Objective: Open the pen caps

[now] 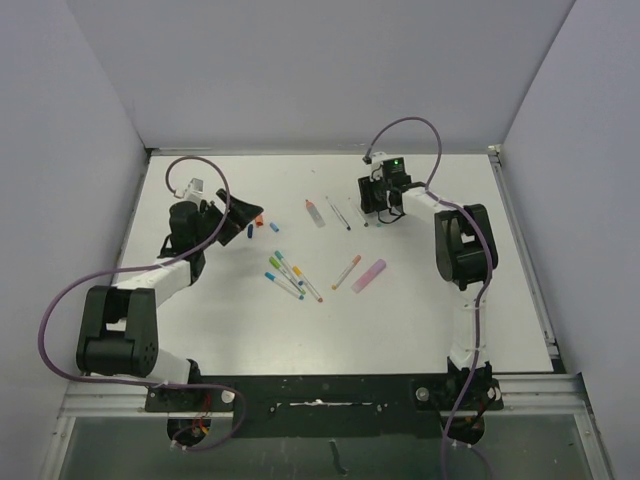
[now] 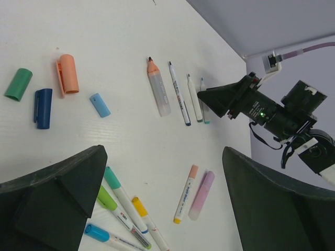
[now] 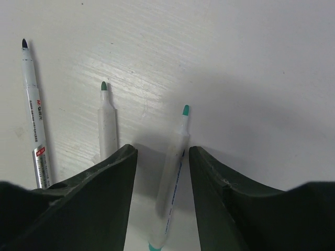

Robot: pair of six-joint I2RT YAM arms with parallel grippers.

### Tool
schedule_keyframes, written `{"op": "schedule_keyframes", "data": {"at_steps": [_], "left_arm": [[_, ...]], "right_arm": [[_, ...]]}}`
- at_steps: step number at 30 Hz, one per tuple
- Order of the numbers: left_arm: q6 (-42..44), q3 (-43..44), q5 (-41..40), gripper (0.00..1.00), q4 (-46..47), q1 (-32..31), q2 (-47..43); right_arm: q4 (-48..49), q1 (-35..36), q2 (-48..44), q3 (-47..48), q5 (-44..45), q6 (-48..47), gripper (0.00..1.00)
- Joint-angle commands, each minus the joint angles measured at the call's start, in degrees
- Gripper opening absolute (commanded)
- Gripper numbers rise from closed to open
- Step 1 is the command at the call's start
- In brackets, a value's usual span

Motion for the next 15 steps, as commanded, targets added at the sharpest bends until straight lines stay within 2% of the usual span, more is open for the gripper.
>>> {"op": "schedule_keyframes", "data": {"at_steps": [1, 6, 10, 12, 15], "left_arm": [[-0.56, -0.55, 0.16, 0.97, 2.43, 0.43, -3.56], [-2.20, -1.22, 1.15, 0.98, 5.36, 0.42, -3.23], [-3.17, -1.67, 1.64, 0.98, 7.23, 0.39, -3.14], [-2.86, -1.32, 1.90, 0.98, 6.94, 0.38, -3.12], [-2.66, -1.03, 1.88, 0.98, 6.09, 0.38, -3.25]], "right_arm": [[2.56, 0.20, -1.09, 1.34, -0.17, 1.64, 0.47], [5.29, 0.15, -6.33, -1.21, 0.92, 1.94, 0.58], [6.30, 0.69, -13.11, -4.72, -0.03, 1.57, 0.72], [4.93, 1.55, -16.45, -6.29, -1.57, 1.24, 0.78], [1.40, 4.86, -21.00, -8.76, -1.65, -0.70, 0.80]]}}
